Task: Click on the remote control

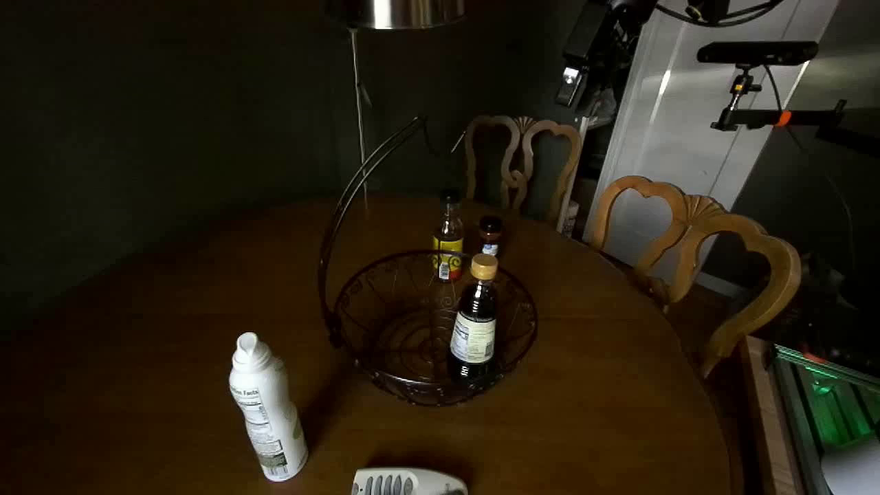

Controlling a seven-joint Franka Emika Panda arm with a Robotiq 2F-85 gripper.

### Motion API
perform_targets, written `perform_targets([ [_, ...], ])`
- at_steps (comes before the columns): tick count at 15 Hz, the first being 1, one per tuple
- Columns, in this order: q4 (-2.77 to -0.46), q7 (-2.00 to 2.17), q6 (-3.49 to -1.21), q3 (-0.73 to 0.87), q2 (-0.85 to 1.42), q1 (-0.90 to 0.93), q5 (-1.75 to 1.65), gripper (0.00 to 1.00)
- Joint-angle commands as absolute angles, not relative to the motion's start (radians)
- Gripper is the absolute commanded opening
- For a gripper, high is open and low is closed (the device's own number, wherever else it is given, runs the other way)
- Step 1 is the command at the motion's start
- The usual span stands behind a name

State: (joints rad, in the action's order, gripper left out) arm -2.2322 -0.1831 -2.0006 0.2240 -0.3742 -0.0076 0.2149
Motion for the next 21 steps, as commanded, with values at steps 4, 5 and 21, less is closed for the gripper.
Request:
perform_targets([
  [4,-2.223,-0.195,-1.985,0.196,-0.362,-0.027,0.213,1.00],
  [5,-2.217,-0.222,-1.969,0.186,-0.349,-0.006,0.225,1.00],
  [21,-2.175,-0.532,-2.004,-0.089,-0.107,0.194,0.196,0.35],
])
